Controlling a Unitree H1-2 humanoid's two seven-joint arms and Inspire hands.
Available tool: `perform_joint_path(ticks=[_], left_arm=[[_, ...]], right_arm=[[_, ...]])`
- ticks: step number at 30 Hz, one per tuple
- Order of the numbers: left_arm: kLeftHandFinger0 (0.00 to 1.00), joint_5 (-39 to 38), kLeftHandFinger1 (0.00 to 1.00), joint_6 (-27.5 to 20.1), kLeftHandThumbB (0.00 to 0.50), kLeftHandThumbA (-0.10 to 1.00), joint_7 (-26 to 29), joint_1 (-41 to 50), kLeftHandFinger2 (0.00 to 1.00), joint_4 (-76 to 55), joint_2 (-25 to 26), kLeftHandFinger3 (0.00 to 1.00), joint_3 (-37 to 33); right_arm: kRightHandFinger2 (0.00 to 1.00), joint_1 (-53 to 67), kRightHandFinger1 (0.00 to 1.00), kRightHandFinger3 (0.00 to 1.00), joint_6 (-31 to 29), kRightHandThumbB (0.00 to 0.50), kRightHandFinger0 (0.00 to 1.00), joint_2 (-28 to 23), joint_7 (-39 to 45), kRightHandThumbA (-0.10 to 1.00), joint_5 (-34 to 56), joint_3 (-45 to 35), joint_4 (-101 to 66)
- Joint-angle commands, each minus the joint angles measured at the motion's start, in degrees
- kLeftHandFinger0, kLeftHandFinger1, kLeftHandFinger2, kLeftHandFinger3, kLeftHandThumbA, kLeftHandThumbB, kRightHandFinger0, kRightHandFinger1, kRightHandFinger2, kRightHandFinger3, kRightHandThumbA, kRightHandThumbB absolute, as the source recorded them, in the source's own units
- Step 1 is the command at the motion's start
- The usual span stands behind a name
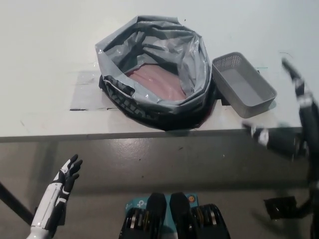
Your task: Use the right hand to pick up a small rectangular container and put it into a plastic bag and lift the bag
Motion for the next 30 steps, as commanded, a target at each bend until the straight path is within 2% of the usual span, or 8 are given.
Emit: perform_joint_path(ticks=[1,2,7,8,11,15,23,30], left_arm=[[1.00,0.06,1.00,-2.92,0.123,1.00,-0.66,1.10,1.00,-3.17,0.55,1.00,0.09],[1.00,0.39,1.00,-2.76,0.123,1.00,-0.70,1.08,1.00,-3.31,0.70,1.00,0.03],[1.00,-0.22,1.00,-2.49,0.135,1.00,-0.76,1.15,1.00,-3.34,0.70,1.00,0.31],[1.00,-0.21,1.00,-2.70,0.124,1.00,-0.77,1.15,1.00,-3.24,0.69,1.00,0.28],[1.00,0.16,1.00,-3.39,0.111,1.00,-0.71,1.22,1.00,-2.96,0.72,1.00,0.16],[1.00,-0.08,1.00,-3.97,0.104,1.00,-0.60,1.22,1.00,-2.73,0.66,1.00,0.37],[1.00,-0.35,1.00,-3.99,0.097,1.00,-0.82,0.74,1.00,-2.39,0.92,1.00,0.81],[1.00,0.23,1.00,-4.24,0.091,1.00,-0.72,1.25,1.00,-2.31,0.97,1.00,1.12]], right_arm=[[1.00,-17.09,1.00,1.00,19.57,0.351,1.00,-6.65,10.97,1.00,-8.04,1.52,4.15],[1.00,-19.34,1.00,1.00,21.19,0.354,1.00,-7.72,12.59,1.00,-8.91,2.49,5.46],[1.00,-29.43,1.00,1.00,27.52,0.428,1.00,-10.25,17.58,1.00,-13.95,7.99,15.26],[1.00,-31.99,1.00,1.00,28.08,0.449,1.00,-9.48,17.79,1.00,-15.65,9.14,20.21],[1.00,-35.86,1.00,1.00,28.08,0.461,1.00,-7.49,18.09,1.00,-17.58,9.90,29.26],[1.00,-40.45,1.00,1.00,28.08,0.496,1.00,-4.47,15.78,1.00,-16.55,9.90,42.36],[1.00,-44.52,1.00,1.00,28.08,0.500,1.00,-1.77,13.27,0.99,-14.11,10.09,56.39],[1.00,-44.16,1.00,1.00,28.08,0.500,1.00,-0.24,12.60,0.99,-12.56,9.21,59.65]])
